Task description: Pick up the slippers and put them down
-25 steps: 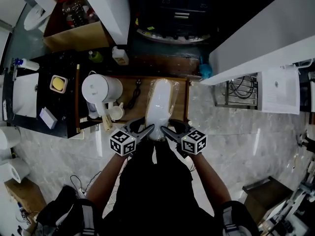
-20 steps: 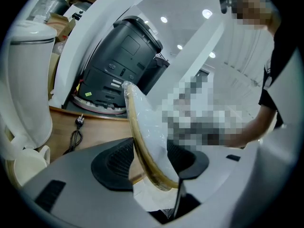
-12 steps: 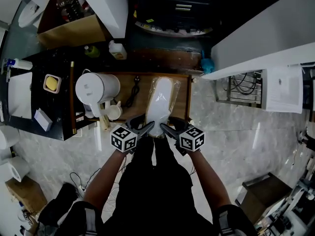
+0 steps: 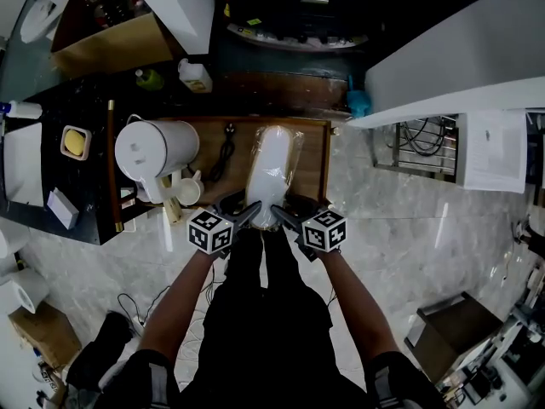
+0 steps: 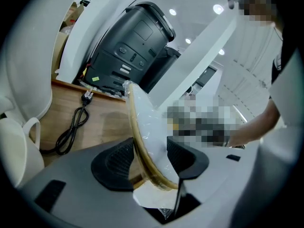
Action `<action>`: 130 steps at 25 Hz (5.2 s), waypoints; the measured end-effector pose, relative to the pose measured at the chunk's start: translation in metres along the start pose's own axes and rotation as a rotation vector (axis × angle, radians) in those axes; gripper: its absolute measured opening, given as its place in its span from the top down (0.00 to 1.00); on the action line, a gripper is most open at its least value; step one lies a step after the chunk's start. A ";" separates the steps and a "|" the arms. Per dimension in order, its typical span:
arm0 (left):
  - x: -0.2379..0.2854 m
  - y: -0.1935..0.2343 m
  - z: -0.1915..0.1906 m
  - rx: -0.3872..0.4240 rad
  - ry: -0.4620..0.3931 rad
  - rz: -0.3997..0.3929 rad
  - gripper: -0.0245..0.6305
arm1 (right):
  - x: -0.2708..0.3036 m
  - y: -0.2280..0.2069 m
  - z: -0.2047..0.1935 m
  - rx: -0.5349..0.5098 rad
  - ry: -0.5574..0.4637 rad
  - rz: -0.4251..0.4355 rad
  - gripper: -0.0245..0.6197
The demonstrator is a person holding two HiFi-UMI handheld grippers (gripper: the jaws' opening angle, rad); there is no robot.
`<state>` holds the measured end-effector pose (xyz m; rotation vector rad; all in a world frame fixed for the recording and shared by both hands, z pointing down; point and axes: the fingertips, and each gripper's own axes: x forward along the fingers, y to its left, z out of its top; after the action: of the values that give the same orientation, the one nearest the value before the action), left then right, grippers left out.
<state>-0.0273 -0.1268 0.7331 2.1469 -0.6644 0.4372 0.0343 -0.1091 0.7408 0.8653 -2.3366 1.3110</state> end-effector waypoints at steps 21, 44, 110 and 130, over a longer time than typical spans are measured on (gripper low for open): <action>0.035 0.059 -0.040 -0.070 0.094 0.125 0.63 | 0.052 -0.044 -0.027 0.001 0.153 -0.064 0.63; 0.030 0.075 -0.029 -0.016 0.155 0.212 0.58 | 0.052 -0.047 -0.016 -0.025 0.165 -0.176 0.63; -0.106 -0.130 0.052 0.124 -0.274 0.021 0.94 | -0.115 0.135 0.023 -0.508 -0.094 0.016 0.95; -0.099 -0.144 0.049 0.124 -0.290 0.033 0.94 | -0.114 0.125 0.029 -0.519 -0.094 0.046 0.95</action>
<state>-0.0172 -0.0607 0.5638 2.3446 -0.8541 0.1884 0.0411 -0.0451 0.5822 0.7149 -2.5989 0.6278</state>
